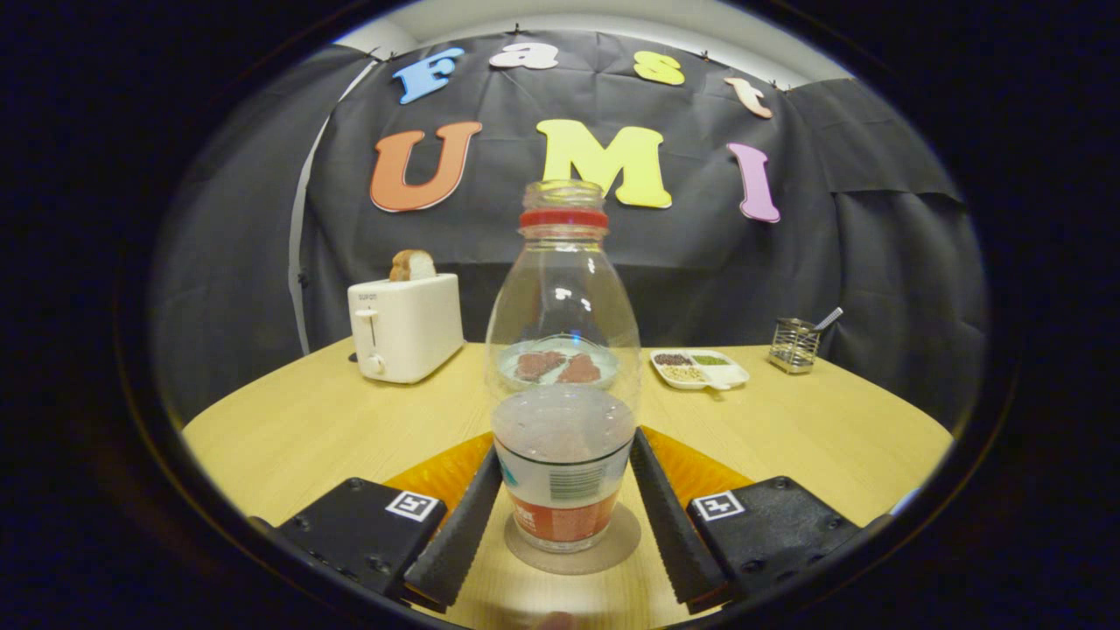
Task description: Take the bottle from table, then pour the juice into the cup, finally place the bottle on the coaster
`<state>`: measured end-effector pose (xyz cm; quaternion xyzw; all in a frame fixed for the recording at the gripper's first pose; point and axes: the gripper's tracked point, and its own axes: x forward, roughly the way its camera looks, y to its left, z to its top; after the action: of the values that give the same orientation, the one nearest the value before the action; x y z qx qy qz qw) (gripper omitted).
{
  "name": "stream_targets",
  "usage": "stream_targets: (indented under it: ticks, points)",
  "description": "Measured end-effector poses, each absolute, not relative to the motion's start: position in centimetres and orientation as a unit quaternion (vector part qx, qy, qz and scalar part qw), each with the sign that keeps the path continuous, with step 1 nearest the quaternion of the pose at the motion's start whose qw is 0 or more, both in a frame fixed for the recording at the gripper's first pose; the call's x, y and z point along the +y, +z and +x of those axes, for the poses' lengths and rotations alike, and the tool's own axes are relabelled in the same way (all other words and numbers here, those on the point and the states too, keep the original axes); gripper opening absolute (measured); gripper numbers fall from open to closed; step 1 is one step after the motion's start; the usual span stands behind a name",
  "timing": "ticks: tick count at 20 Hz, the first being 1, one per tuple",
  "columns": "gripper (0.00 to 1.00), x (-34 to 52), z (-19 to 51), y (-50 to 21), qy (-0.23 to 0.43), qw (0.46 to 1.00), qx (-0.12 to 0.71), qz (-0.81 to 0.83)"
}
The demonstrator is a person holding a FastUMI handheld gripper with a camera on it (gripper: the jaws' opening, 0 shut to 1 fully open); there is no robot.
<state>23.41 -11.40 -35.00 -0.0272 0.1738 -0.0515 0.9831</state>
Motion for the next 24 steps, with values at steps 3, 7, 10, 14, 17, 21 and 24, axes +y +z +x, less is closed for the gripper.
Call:
stream_targets:
  ticks: [3, 7, 10, 14, 17, 21, 24]
  points:
    - [0.95, -11.6, 23.4, -34.6, -0.053, 0.983, 0.172, -0.031]
    - [0.98, -11.5, 23.2, -33.7, -0.047, 0.984, 0.166, -0.039]
    - [1.0, -11.0, 22.3, -32.4, -0.04, 0.986, 0.157, -0.036]
    - [1.0, -9.7, 19.6, -29.1, -0.027, 0.99, 0.132, -0.034]
    - [0.99, -9.3, 16.1, -24.9, -0.035, 0.993, 0.104, -0.048]
    - [0.99, -8.8, 12.1, -18.7, -0.041, 0.996, 0.072, -0.036]
    - [0.99, -8.5, 9.2, -12.7, -0.046, 0.998, 0.045, -0.026]
